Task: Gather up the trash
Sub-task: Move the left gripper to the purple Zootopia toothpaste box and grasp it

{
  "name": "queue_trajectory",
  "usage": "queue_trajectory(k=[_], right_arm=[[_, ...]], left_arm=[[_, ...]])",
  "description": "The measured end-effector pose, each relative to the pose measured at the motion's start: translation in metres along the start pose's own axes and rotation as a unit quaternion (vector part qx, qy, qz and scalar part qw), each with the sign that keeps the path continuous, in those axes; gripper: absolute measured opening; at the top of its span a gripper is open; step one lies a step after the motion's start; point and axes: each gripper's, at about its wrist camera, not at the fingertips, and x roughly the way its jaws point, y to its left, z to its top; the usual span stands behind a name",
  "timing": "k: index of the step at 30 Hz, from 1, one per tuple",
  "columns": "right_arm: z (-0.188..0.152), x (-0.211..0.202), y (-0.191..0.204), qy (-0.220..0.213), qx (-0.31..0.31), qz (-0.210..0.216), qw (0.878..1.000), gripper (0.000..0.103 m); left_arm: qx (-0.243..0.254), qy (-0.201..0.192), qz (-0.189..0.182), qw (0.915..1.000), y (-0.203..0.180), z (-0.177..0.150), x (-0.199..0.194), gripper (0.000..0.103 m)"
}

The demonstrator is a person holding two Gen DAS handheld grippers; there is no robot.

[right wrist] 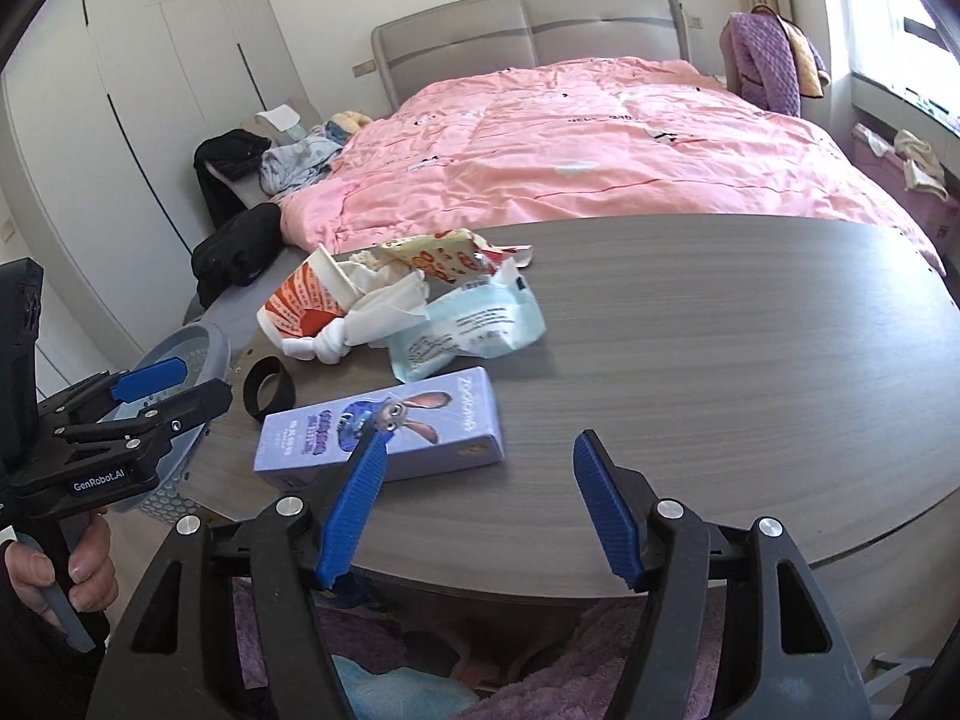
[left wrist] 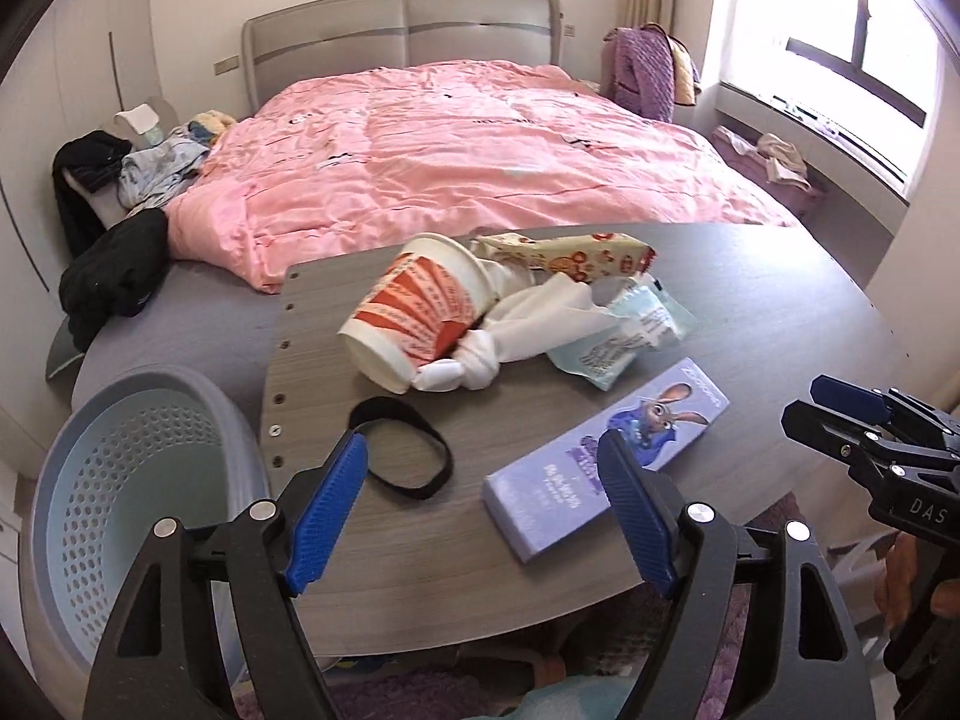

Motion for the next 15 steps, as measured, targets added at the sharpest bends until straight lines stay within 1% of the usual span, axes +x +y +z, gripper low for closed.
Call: queue_trajectory(k=[5, 10, 15], right_arm=[[-0.006, -0.011, -0.021, -0.011, 0.021, -0.001, 1.0, 0.072], [-0.008, -0.02, -0.037, -0.024, 0.038, -0.001, 0.999, 0.082], [-0.01, -0.023, -0.05, -0.028, 0.051, 0.003, 0.998, 0.082]], left_arm=[[0.042, 0.025, -0.033, 0.9982, -0.021, 0.009, 0.01, 0.076], [0.069, 0.064, -0.068, 0.9932, -0.031, 0.016, 0.023, 0.077], [0.11, 0.091, -0.085, 0.9862, -0.042, 0.018, 0.035, 0.077]])
